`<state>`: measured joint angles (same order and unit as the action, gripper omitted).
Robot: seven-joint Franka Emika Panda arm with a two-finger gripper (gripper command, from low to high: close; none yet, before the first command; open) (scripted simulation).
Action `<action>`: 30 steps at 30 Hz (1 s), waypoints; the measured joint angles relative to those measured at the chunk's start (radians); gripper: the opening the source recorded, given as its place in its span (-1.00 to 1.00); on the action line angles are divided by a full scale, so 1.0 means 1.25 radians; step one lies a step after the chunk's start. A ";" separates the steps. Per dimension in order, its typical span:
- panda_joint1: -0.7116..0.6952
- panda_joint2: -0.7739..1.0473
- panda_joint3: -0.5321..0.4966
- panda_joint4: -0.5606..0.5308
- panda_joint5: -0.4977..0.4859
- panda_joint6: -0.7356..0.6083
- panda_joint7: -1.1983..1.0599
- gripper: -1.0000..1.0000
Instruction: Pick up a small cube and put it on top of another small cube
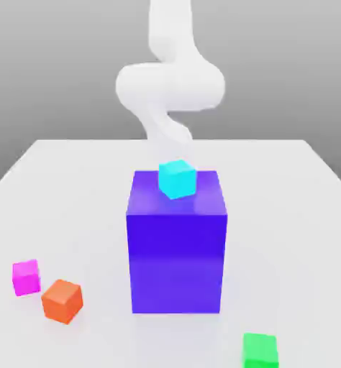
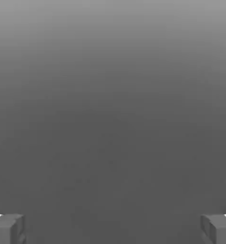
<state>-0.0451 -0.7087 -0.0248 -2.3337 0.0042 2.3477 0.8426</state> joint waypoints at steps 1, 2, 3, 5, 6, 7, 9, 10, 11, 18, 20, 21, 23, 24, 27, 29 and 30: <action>-0.015 0.031 -0.009 -0.012 0.001 0.017 0.015 0.00; -0.030 0.062 -0.018 -0.023 0.002 0.032 0.030 0.00; -0.044 0.091 -0.027 -0.034 0.003 0.048 0.044 0.00; -0.071 0.149 -0.045 -0.055 0.005 0.078 0.072 0.00; -0.084 0.178 -0.055 -0.066 0.007 0.094 0.085 0.00; -0.098 0.207 -0.064 -0.077 0.008 0.109 0.099 0.00; -0.124 0.265 -0.084 -0.098 0.012 0.140 0.125 0.00; -0.137 0.294 -0.094 -0.109 0.014 0.155 0.138 0.00; -0.149 0.323 -0.105 -0.120 0.016 0.170 0.151 0.00; -0.245 0.527 -0.182 -0.195 0.049 0.276 0.229 0.00; -0.279 0.586 -0.196 -0.216 0.066 0.306 0.245 0.00; -0.292 0.615 -0.201 -0.226 0.076 0.321 0.253 0.00; -0.312 0.675 -0.208 -0.244 0.100 0.352 0.262 0.00; -0.322 0.704 -0.201 -0.244 0.119 0.372 0.253 0.00; -0.367 0.792 -0.148 -0.230 0.179 0.436 0.212 0.00; -0.406 0.848 -0.102 -0.218 0.210 0.480 0.189 -1.00; -0.406 0.848 -0.102 -0.218 0.210 0.480 0.189 -1.00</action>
<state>-0.5530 0.3513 -0.1525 -2.6065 0.2666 2.9483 1.0792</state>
